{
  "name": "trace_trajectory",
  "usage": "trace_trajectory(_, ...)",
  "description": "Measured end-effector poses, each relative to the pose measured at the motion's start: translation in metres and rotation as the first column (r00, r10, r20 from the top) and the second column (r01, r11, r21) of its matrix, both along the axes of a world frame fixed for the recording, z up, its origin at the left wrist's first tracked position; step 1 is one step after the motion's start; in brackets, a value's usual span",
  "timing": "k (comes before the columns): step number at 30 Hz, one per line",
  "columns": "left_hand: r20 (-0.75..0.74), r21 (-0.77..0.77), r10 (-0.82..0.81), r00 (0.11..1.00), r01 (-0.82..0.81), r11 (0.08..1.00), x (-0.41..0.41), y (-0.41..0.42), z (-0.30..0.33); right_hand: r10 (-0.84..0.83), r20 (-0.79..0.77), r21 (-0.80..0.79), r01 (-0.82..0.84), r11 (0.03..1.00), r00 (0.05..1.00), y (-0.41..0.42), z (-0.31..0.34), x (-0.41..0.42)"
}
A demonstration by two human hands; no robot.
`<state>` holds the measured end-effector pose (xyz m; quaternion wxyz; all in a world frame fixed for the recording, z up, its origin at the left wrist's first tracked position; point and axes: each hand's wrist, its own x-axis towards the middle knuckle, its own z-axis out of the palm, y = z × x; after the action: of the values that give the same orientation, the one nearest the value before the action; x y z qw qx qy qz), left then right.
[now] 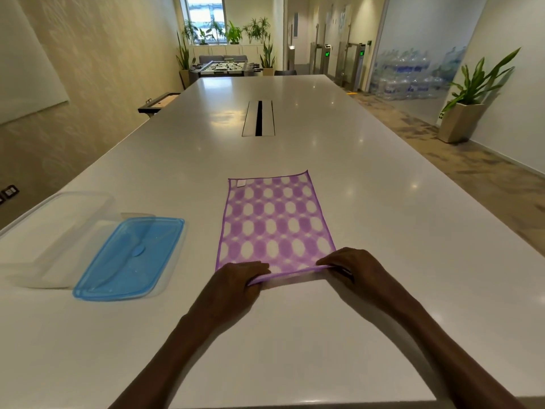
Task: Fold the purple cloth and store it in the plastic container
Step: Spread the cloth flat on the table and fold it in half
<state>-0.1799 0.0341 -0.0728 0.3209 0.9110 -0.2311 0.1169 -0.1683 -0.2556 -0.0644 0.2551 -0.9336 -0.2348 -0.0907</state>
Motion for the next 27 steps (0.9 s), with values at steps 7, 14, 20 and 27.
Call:
trace_trajectory(7, -0.145, -0.131, 0.014, 0.989, -0.033, 0.991, 0.006, 0.041, 0.021, -0.051, -0.171, 0.297, 0.100, 0.950, 0.984, -0.024, 0.013, 0.003)
trace_trajectory(14, -0.202, -0.230, 0.058, 0.978, -0.105, 0.967, -0.002, 0.053, 0.051, 0.015, -0.283, 0.543, 0.147, 0.827, 0.959, -0.035, 0.034, -0.006)
trace_trajectory(20, -0.219, -0.519, -0.043, 0.975, -0.079, 0.851, -0.009, 0.053, 0.090, 0.165, -0.223, 0.775, 0.072, 0.628, 0.961, -0.036, 0.055, -0.007)
trace_trajectory(27, -0.304, -0.628, -0.204, 0.930, -0.035, 0.778, -0.018, 0.059, 0.123, 0.320, -0.242, 0.860, 0.050, 0.508, 0.916, -0.028, 0.080, -0.012)
